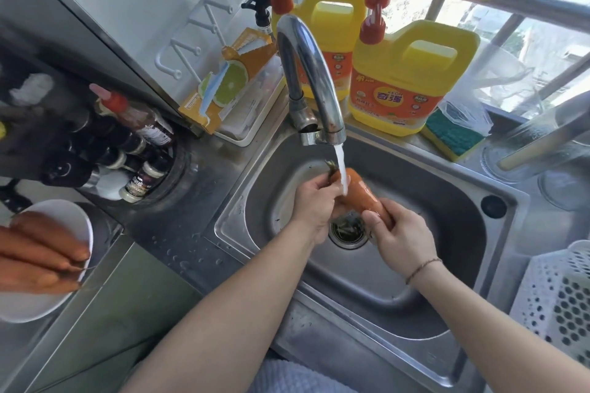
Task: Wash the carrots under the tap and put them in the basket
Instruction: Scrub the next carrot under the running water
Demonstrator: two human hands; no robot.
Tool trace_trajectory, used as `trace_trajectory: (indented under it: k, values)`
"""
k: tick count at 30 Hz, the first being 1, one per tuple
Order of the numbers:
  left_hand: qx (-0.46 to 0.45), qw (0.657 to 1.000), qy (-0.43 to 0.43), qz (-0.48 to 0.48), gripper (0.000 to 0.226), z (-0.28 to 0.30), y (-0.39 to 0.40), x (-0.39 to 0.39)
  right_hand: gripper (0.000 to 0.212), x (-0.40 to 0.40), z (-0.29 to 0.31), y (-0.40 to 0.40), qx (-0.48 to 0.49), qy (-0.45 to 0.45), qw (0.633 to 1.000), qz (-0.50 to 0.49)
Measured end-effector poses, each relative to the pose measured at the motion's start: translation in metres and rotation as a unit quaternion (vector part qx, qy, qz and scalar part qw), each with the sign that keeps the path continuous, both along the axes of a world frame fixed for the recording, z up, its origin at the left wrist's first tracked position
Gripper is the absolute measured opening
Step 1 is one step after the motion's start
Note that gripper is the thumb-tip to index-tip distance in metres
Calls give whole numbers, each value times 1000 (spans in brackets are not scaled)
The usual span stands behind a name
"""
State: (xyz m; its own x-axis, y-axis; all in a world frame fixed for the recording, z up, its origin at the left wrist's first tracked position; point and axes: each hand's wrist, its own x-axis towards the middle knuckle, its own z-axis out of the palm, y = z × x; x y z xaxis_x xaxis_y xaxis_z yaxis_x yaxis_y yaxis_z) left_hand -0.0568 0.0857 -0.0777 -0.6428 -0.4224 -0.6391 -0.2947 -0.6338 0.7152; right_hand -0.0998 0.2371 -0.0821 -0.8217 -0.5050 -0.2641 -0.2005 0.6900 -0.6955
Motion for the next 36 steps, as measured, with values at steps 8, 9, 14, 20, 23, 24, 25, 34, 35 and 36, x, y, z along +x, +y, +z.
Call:
trace_trajectory:
  k: [8,9,14,20,23,24,25,34,35,36]
  values:
    - [130,985,105,-37,16,-4,-12,20,65,-27,-10,17,-187,-548,816,-11]
    - [139,983,114,-41,17,-4,-10,20,57,-24,-7,17,-196,-563,803,-15]
    - [65,996,11,57,13,-4,0,9,34,0,-1,3,-79,-220,972,5]
    - [-33,997,-52,-46,21,-2,-8,6,36,4,-8,3,-121,-253,959,-40]
    - [-22,994,25,-108,11,-4,-13,12,39,-11,-8,12,-169,-450,873,-80]
    - [-21,992,44,-119,11,-4,-13,14,39,-14,-9,14,-175,-486,854,-71]
    - [-14,990,59,-124,13,-4,-12,15,39,-14,-9,16,-179,-505,843,-59]
    - [39,999,23,-19,17,-1,-3,10,50,-10,-7,13,-154,-364,918,-22]
    - [54,997,38,-28,18,-1,-3,12,60,-11,-7,15,-158,-373,914,-22]
    - [68,995,56,-39,17,-1,-5,14,71,-12,-7,16,-162,-385,908,-22]
